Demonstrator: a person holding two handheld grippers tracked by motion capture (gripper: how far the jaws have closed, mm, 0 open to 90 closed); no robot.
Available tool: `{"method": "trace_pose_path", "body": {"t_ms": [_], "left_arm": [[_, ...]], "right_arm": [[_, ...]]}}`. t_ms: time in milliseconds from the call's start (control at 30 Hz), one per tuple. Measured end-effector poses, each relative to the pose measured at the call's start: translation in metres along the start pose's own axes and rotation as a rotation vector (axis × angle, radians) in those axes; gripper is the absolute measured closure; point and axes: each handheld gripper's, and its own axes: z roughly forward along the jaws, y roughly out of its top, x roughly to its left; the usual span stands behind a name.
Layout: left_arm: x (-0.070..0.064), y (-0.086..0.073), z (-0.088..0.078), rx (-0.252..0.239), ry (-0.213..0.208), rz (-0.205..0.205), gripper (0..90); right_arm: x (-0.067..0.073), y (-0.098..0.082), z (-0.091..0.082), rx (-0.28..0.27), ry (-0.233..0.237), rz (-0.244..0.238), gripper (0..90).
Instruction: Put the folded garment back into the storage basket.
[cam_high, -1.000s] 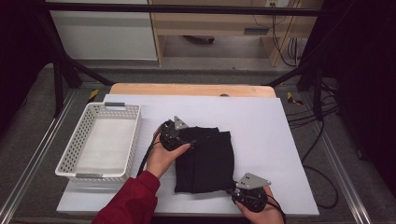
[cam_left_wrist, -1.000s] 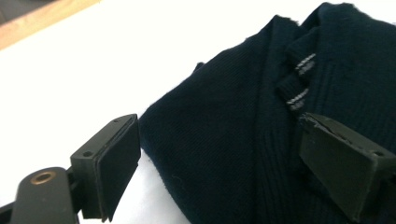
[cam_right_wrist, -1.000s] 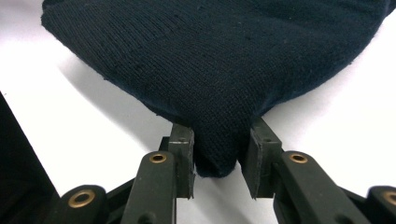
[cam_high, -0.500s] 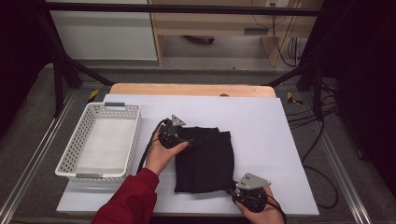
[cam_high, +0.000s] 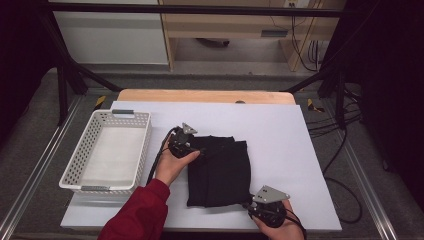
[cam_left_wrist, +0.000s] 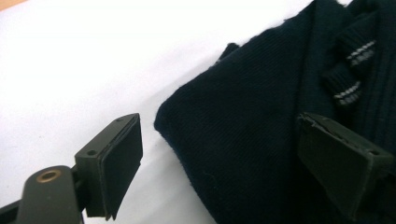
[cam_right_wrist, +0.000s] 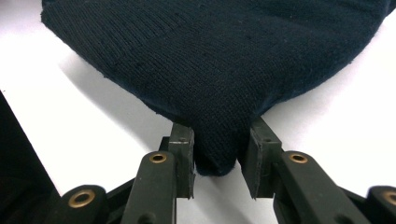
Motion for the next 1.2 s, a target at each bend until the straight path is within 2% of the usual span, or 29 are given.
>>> {"method": "trace_pose_path", "body": {"t_ms": [433,667,767,900,967,1100,1200], "left_arm": [[-0.001,-0.004,0.011,0.033,-0.018,-0.016,17.2],[0.0,-0.004,0.021,0.023,-0.012,-0.004,18.2],[0.003,-0.002,0.028,0.033,-0.028,-0.03,18.3],[0.003,-0.002,0.03,0.043,-0.044,-0.033,19.8],[0.003,-0.002,0.031,0.04,-0.057,-0.035,24.8],[0.003,-0.002,0.033,0.033,-0.084,-0.061,27.6],[0.002,-0.002,0.032,0.03,-0.098,-0.058,31.8]], "right_arm": [[0.0,0.0,0.0,0.001,-0.005,-0.004,67.8],[0.0,0.0,0.001,0.004,-0.002,-0.007,67.8],[0.0,0.0,0.001,0.004,-0.002,-0.006,67.6],[0.0,0.0,0.001,0.004,-0.002,-0.007,67.5],[0.0,0.0,0.001,0.004,-0.002,-0.006,67.4],[0.0,0.0,0.001,0.004,-0.002,-0.005,67.2],[0.0,0.0,0.001,0.005,-0.002,-0.002,66.4]]}}
